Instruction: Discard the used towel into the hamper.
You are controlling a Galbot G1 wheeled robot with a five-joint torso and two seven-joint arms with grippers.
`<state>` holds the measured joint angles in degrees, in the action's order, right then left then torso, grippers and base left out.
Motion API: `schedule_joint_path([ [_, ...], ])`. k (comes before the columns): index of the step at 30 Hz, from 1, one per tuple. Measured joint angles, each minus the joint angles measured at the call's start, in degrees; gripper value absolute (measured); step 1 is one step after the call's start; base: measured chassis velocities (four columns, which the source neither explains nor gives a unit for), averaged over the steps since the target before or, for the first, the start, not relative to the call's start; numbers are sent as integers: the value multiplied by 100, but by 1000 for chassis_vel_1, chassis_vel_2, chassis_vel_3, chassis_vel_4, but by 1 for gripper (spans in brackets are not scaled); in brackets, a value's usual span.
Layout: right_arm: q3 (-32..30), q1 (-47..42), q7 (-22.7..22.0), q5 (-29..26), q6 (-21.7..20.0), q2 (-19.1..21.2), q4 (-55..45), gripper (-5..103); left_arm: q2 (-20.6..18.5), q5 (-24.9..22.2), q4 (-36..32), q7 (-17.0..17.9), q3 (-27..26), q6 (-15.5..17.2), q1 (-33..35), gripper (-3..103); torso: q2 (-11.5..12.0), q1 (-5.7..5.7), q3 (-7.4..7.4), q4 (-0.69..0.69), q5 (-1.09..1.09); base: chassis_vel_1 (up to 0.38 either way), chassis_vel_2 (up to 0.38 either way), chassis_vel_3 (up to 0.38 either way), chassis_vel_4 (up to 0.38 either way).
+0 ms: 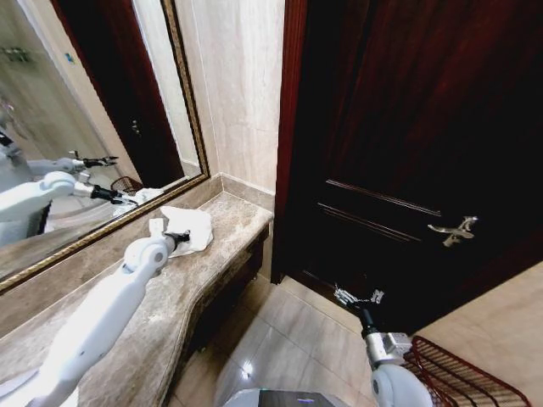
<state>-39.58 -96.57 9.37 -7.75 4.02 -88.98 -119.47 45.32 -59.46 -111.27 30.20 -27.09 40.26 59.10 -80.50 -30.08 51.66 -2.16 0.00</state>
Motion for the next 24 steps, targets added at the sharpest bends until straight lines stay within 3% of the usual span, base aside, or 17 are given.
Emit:
schedule_joint_path([
  [7, -6, -109, 17, -117, 51, 12, -56, 100, -58, 87, -701, 132, -350, -418, 724, 12, 0, 0, 0, 1, 1, 0, 0, 0, 0],
  [10, -37, -232, 47, -236, 129, 47, -102, 100, -7, 133, -1515, 169, -643, -686, 1185, 12, 0, 1, 0, 0, 0, 0, 0, 0, 0],
  [14, -71, -284, 56, -294, 165, 72, -123, 100, 50, 224, -1884, 176, -725, -755, 1350, 12, 0, 1, -1, 1, -2, 0, 0, 0, 0],
  [17, -132, -412, 51, -473, 216, 126, -204, 100, 293, 875, -2306, 22, -769, -1130, 1778, 12, 0, 1, -1, 1, 0, 0, 0, 0, 0],
  [20, -160, -439, 46, -545, 221, 152, -246, 100, 435, 1148, -2367, -131, -797, -1399, 1984, 12, 0, 1, -1, 1, 1, 0, 0, 0, 0],
  [21, -196, -449, 39, -624, 222, 183, -290, 100, 642, 1632, -2387, -434, -878, -1905, 2283, 12, 0, 0, -1, 1, 0, 0, 0, 0, 0],
  [23, -205, -452, 35, -649, 223, 193, -304, 100, 723, 1853, -2386, -559, -916, -2101, 2393, 12, 0, 0, -1, 1, 0, 0, 0, 0, 0],
  [24, -222, -451, 27, -687, 222, 210, -332, 100, 900, 2349, -2380, -841, -1009, -2514, 2653, 12, 0, 1, -1, 1, -1, 0, 0, 0, 0],
])
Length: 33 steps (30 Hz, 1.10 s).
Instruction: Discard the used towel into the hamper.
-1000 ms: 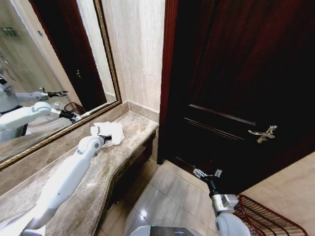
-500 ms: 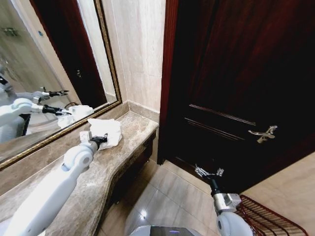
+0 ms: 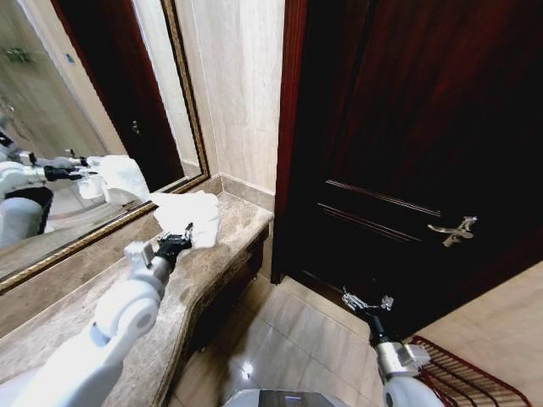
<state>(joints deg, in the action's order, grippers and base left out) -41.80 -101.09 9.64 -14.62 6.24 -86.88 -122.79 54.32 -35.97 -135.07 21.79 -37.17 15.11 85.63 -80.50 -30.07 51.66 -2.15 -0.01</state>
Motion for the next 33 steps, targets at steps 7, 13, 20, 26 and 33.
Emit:
schedule_joint_path([
  [7, -12, 25, -21, -81, -34, 13, -109, 100, 1084, 1531, -291, -891, -19, -1160, 1098, 12, 0, 0, 0, -1, -1, 0, 0, 0, 0],
  [13, 12, 98, -59, -149, -183, 117, -286, 100, 1580, 2594, 152, -1278, 63, -1875, 1313, 12, 0, 0, 1, 1, 1, 0, 0, 0, 0],
  [20, -274, 301, 29, -394, -486, 391, -512, 100, 2026, 2755, 281, -1684, 209, -2174, 1724, 12, 0, -1, 1, -1, -1, 0, 0, 0, 0],
  [26, -463, 281, 205, -552, -550, 449, -590, 100, 2366, 2847, 223, -1805, 178, -2465, 1885, 12, 0, -1, 1, 0, 0, 0, 0, 0, 0],
  [33, -339, 65, 263, -578, -663, 356, -763, 100, 3005, 3052, 190, -1805, 263, -2640, 1921, 12, 0, 0, 1, 0, 0, 0, 0, 0, 0],
])
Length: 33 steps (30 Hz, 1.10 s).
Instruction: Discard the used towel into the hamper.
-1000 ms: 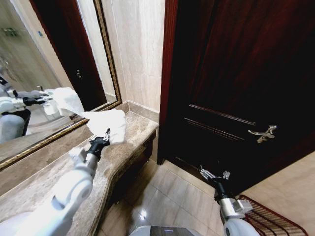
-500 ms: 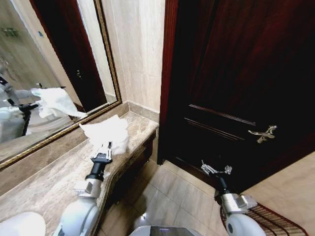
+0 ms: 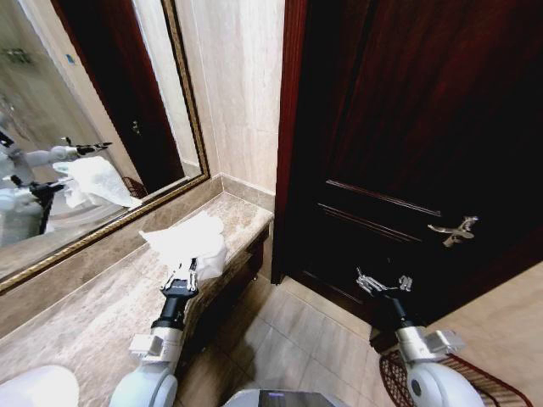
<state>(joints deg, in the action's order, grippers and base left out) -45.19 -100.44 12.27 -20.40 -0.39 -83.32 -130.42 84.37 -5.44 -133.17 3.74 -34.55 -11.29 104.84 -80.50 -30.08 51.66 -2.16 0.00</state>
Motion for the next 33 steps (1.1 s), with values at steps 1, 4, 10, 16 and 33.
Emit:
schedule_joint_path([
  [1, 0, 0, 0, 0, 0, 0, 0, 100, 0, 0, 0, 0, 0, 0, 0, 12, 0, 0, 0, 0, 0, 0, 0, 0, 0],
  [4, 33, -81, 36, 26, 29, -15, 0, 100, 206, 120, -42, 7, -8, 90, -50, 12, 0, 0, 0, 0, -1, 0, 0, 0, 0],
  [10, -18, -112, 122, 60, 55, -24, 92, 100, 105, 87, -62, -10, -32, 206, -70, 12, 0, 0, 0, 0, -1, 0, 0, 0, 0],
  [16, -22, -113, 121, 81, 8, -77, 88, 100, -96, -41, -83, -33, -27, 335, -151, 12, 0, 0, 0, 0, 0, 0, 0, 0, 0],
  [33, -46, -149, -22, 62, 77, -60, 141, 100, -78, -15, -118, -18, 57, 450, -263, 12, 0, 0, 0, 0, 1, 25, -29, -34, 21],
])
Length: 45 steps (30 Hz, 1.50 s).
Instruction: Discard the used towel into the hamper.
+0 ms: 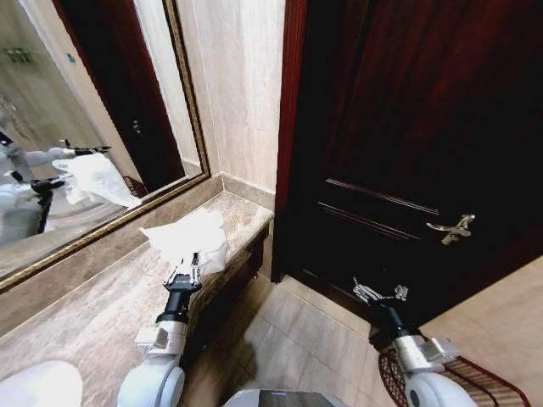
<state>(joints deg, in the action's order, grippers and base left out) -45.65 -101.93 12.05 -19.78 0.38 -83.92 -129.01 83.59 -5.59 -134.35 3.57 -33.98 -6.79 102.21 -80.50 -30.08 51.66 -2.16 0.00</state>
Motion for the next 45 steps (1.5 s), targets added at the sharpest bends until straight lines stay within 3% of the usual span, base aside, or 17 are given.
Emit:
schedule_joint_path([
  [19, -4, -71, 7, -40, 214, -10, 54, 100, 84, 99, -15, -1, 6, -108, 55, 12, 0, 0, 0, 0, 0, -10, -107, -102, -11],
  [45, 12, -64, 31, -37, 243, -69, 81, 100, 65, 88, 36, 16, 5, -146, 34, 12, 83, 41, -41, 0, 0, -114, -126, -125, -119],
])
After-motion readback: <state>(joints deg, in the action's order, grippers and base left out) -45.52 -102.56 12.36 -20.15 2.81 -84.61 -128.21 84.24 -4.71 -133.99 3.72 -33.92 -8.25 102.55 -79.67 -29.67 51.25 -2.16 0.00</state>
